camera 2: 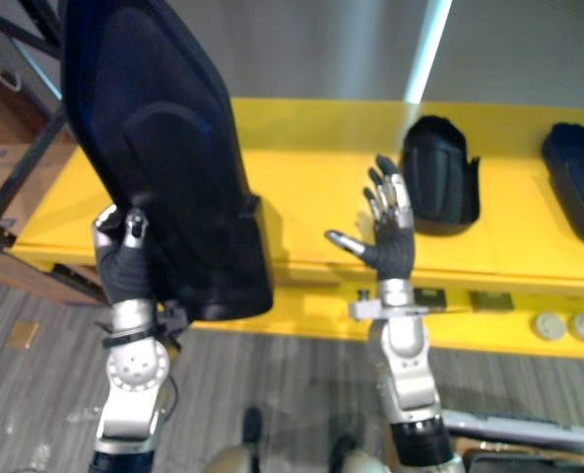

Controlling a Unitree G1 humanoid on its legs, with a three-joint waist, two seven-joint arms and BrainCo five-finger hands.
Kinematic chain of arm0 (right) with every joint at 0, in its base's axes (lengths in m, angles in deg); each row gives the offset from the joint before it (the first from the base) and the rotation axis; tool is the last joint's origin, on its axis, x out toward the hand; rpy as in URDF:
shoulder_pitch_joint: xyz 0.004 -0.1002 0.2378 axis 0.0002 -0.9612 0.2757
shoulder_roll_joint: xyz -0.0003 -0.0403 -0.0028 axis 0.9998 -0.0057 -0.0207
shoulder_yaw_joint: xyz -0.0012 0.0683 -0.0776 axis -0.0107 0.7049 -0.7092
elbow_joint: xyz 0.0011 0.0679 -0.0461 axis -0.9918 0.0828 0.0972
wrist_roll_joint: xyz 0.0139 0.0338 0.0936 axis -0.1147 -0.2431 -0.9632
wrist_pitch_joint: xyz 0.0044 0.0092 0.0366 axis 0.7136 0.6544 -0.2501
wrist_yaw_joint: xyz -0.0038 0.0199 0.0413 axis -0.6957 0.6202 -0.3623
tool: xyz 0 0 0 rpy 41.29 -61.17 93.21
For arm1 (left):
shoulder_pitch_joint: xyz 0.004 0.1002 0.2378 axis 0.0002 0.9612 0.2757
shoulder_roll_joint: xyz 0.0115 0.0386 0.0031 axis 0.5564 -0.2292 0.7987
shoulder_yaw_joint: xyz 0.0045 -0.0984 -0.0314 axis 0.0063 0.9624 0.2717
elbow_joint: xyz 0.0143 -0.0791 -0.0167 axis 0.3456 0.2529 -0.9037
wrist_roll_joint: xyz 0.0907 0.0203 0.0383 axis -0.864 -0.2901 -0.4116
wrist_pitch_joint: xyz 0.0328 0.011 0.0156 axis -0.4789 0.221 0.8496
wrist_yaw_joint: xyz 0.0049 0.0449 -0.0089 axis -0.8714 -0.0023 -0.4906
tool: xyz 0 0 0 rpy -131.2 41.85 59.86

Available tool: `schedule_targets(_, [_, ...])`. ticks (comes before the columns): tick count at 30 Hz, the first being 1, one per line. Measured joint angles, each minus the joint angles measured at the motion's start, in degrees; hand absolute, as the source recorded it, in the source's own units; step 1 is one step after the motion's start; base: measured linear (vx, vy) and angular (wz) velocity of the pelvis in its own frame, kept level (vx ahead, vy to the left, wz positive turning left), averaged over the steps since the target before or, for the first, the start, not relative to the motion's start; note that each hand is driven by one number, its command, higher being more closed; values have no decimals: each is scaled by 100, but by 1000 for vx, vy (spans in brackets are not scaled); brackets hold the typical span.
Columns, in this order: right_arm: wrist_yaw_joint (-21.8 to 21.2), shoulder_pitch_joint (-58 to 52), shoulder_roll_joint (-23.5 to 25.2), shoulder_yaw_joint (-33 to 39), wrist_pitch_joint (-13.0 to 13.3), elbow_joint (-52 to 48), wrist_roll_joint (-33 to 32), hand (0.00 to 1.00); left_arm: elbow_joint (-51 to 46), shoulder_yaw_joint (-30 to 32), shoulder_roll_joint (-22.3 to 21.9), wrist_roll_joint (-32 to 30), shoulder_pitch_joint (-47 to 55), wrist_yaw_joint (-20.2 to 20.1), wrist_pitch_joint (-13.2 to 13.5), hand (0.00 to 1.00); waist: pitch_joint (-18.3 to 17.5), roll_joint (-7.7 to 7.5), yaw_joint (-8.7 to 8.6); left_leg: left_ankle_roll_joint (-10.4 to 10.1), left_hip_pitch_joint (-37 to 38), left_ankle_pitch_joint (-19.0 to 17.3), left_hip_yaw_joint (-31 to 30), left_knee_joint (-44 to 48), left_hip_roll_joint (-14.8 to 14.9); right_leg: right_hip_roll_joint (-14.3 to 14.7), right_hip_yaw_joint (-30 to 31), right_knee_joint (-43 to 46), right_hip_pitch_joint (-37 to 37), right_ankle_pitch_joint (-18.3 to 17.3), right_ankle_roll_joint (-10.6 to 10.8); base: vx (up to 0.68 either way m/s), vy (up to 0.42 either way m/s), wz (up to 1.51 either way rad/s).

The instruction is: Walk over and take plastic housings, then place them on the shelf

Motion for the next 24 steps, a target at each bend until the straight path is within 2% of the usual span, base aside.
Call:
schedule_targets(2, [0, -100, 129, 26, 23, -121, -4, 0, 10, -10, 2, -11, 6, -7, -6, 100, -1, 0, -52, 70, 114, 91, 17, -209, -81, -43, 18, -189, 99, 36, 108, -42, 72, 2])
schedule_targets(5, [-1, -360, 224, 41, 24, -250, -6, 0, 46, 18, 13, -28, -11, -16, -13, 100, -33, -46, -110, 171, 325, 100, 223, -296, -284, -280, 198, -17, 100, -6, 264, -15, 121, -22])
schedule_targets(8, [-2, -353, 357, -55, 23, -249, 2, 0, 59, 314, 57, -200, -39, 9, -26, 100, -76, -114, -109, 325, 419, -6, 720, -213, -446, -458, 725, 259, -193, 16, 355, -5, 134, -77])
schedule_targets(10, [1, -375, 427, -152, 20, -233, 3, 0, 74, 514, 195, -237, -73, 19, -76, 100, -93, -142, -148, 363, 462, -35, 984, -217, -460, -420, 971, 114, -262, 134, 421, -10, 70, -64])
schedule_targets(11, [-2, -403, 444, -184, 21, -234, 11, 0, 80, 651, 265, -254, -81, 17, -92, 100, -106, -121, -246, 362, 508, -28, 1113, -292, -436, -360, 1044, -148, -188, 284, 439, 6, 56, -43])
schedule_targets(14, [-7, -774, 355, 9, 19, -260, 217, 0, 255, 902, 295, -419, -345, 21, -146, 100, -116, -127, -333, 347, 569, 2, 1138, -413, -385, -191, 1112, -750, 58, 601, 456, 23, 34, -21])
schedule_targets(20, [-161, -1717, 295, 808, -48, -519, 431, 0, 713, 1619, 621, -406, -878, 83, -500, 100, -120, -124, -520, 344, 493, 0, 1144, -444, -357, -148, 1100, -1062, 113, 706, 451, 64, -1, 1])
schedule_targets(21, [-180, -1772, 297, 873, -48, -522, 429, 0, 862, 1715, 717, -406, -998, 142, -572, 100, -121, -124, -584, 344, 481, 0, 1145, -443, -352, -106, 1101, -1109, 119, 729, 444, 71, -25, -5])
schedule_targets(24, [-263, -1931, 333, 880, -48, -552, 425, 0, 1048, 1768, 715, -391, -1242, 181, -751, 100, -121, -125, -612, 344, 482, 0, 1174, -436, -352, -75, 1128, -1159, 120, 753, 431, 71, -23, -7])
